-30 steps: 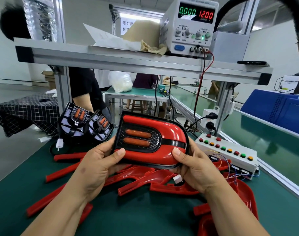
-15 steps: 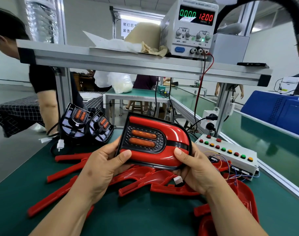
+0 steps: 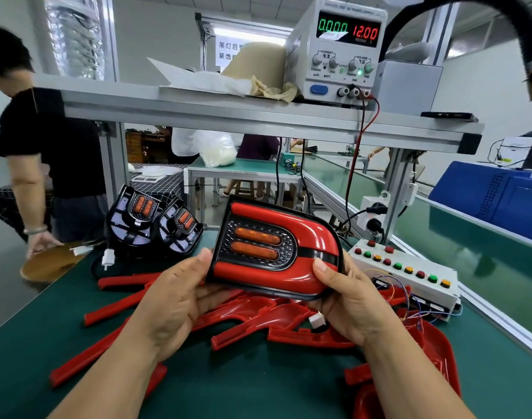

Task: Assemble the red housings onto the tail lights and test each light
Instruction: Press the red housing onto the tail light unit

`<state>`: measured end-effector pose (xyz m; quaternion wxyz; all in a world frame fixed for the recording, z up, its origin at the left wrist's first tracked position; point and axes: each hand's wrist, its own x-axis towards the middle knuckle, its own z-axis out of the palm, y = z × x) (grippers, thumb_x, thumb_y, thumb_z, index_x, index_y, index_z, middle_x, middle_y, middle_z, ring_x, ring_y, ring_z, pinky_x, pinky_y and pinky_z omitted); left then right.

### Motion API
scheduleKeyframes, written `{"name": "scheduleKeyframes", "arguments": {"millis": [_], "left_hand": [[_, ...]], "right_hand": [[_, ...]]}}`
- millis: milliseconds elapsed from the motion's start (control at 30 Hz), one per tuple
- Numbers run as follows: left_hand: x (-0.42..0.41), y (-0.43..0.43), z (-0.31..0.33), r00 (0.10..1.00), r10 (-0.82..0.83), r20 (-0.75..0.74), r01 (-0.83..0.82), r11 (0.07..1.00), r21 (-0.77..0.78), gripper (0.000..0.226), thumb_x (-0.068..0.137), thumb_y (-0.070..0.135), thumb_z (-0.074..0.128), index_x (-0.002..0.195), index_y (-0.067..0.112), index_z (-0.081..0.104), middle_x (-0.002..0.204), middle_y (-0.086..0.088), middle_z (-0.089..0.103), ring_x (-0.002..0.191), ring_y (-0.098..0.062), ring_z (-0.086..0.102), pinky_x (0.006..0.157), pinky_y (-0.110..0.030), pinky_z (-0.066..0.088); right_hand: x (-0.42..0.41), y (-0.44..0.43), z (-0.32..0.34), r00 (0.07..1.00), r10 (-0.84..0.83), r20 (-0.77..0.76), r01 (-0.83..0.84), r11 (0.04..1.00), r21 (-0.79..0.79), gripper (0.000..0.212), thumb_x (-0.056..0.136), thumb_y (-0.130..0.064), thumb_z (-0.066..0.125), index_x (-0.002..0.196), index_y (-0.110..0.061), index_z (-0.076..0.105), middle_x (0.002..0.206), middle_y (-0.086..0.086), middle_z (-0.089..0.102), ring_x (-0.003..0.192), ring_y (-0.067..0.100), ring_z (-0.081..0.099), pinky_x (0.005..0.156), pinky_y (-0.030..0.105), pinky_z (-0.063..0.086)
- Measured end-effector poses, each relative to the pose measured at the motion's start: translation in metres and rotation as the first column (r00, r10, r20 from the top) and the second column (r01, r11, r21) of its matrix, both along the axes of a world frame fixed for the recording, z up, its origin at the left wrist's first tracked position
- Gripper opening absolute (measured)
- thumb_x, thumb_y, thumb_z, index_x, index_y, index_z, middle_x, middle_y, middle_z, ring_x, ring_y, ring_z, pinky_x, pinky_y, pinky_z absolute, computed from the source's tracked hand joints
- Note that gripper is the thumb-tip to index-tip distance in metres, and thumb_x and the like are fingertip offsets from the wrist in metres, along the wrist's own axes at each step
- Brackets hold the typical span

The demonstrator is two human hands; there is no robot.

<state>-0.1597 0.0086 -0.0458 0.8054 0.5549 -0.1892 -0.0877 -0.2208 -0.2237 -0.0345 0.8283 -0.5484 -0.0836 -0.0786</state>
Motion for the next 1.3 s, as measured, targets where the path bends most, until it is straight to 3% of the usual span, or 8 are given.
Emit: {"name": "scheduleKeyframes", "arguments": {"millis": [200, 333, 533, 700, 800, 867, 1100, 1300], "left_hand": [[0.003, 0.01, -0.001, 0.94, -0.118, -0.321, 0.13, 0.991, 0.016, 0.075, 0.09, 0.068, 0.03, 0.12, 0.011, 0.069, 0.122, -0.018, 0.066, 0.104, -0.036, 0.069, 0.067, -0.038, 0.061], [0.0, 0.008, 0.004, 0.935, -0.134, -0.33, 0.133, 0.991, -0.026, 0.04, 0.084, 0.039, 0.051, 0.094, 0.015, 0.08, 0.104, -0.019, 0.074, 0.087, -0.033, 0.074, 0.059, -0.039, 0.06], [0.01, 0.012, 0.003, 0.972, 0.086, -0.22, -0.082, 0.996, 0.024, 0.05, 0.086, -0.002, 0.053, 0.134, 0.009, 0.053, 0.117, -0.024, 0.068, 0.112, -0.047, 0.061, 0.094, -0.065, 0.048], [0.016, 0.016, 0.007, 0.913, 0.254, -0.32, -0.316, 0.936, -0.156, 0.067, 0.095, -0.011, 0.043, 0.154, 0.01, 0.019, 0.119, -0.02, 0.061, 0.096, -0.023, 0.067, 0.09, -0.042, 0.051], [0.022, 0.024, 0.008, 0.891, 0.194, -0.411, -0.312, 0.918, -0.243, 0.043, 0.096, -0.007, 0.047, 0.138, -0.002, 0.042, 0.107, -0.021, 0.058, 0.088, -0.02, 0.063, 0.074, -0.029, 0.057], [0.02, 0.025, 0.008, 0.898, 0.142, -0.416, -0.22, 0.965, -0.144, 0.018, 0.096, -0.002, 0.051, 0.113, 0.0, 0.057, 0.107, -0.021, 0.056, 0.083, -0.02, 0.06, 0.061, -0.027, 0.059], [0.018, 0.02, 0.0, 0.963, 0.26, -0.074, -0.203, 0.875, 0.44, 0.038, 0.098, 0.016, 0.057, 0.136, 0.015, 0.054, 0.118, 0.004, 0.062, 0.103, -0.009, 0.058, 0.084, -0.027, 0.049], [0.024, 0.026, -0.01, 0.922, 0.377, 0.094, -0.352, 0.709, 0.611, 0.043, 0.095, 0.014, 0.062, 0.136, 0.017, 0.054, 0.133, -0.006, 0.057, 0.12, -0.022, 0.054, 0.109, -0.042, 0.041]], "right_hand": [[-0.002, 0.004, -0.002, 0.996, 0.084, 0.01, -0.083, 0.992, -0.096, 0.052, 0.066, -0.02, 0.084, 0.114, -0.016, 0.066, 0.104, 0.02, 0.066, 0.092, 0.037, 0.06, 0.087, 0.052, 0.046], [-0.003, 0.008, -0.004, 0.989, 0.149, -0.018, -0.15, 0.983, -0.106, 0.042, 0.072, -0.017, 0.078, 0.113, -0.021, 0.067, 0.101, 0.017, 0.067, 0.081, 0.032, 0.063, 0.068, 0.041, 0.053], [-0.004, 0.002, -0.003, 0.985, 0.14, -0.099, -0.152, 0.98, -0.13, 0.062, 0.054, -0.03, 0.091, 0.108, -0.012, 0.068, 0.082, 0.017, 0.064, 0.06, 0.026, 0.061, 0.053, 0.033, 0.051], [-0.007, 0.0, -0.002, 0.95, 0.212, -0.228, -0.251, 0.955, -0.159, 0.055, 0.066, -0.019, 0.081, 0.115, -0.005, 0.06, 0.073, 0.015, 0.066, 0.046, 0.021, 0.064, 0.037, 0.024, 0.051], [-0.009, 0.003, -0.002, 0.907, 0.275, -0.319, -0.365, 0.891, -0.27, 0.031, 0.071, -0.024, 0.079, 0.102, -0.021, 0.072, 0.077, 0.011, 0.069, 0.052, 0.021, 0.067, 0.039, 0.023, 0.053], [-0.009, 0.005, -0.004, 0.885, 0.299, -0.357, -0.413, 0.858, -0.304, 0.024, 0.074, -0.027, 0.078, 0.098, -0.028, 0.074, 0.081, 0.009, 0.071, 0.057, 0.021, 0.069, 0.043, 0.023, 0.055], [-0.011, 0.003, 0.001, 0.819, 0.244, -0.519, -0.498, 0.752, -0.432, 0.048, 0.076, -0.039, 0.079, 0.116, -0.021, 0.059, 0.095, 0.02, 0.07, 0.063, 0.027, 0.07, 0.049, 0.024, 0.057], [-0.012, -0.002, 0.005, 0.787, 0.045, -0.615, -0.545, 0.517, -0.66, 0.046, 0.076, -0.052, 0.077, 0.106, -0.022, 0.061, 0.094, 0.016, 0.074, 0.058, 0.019, 0.069, 0.049, 0.022, 0.053]]}}
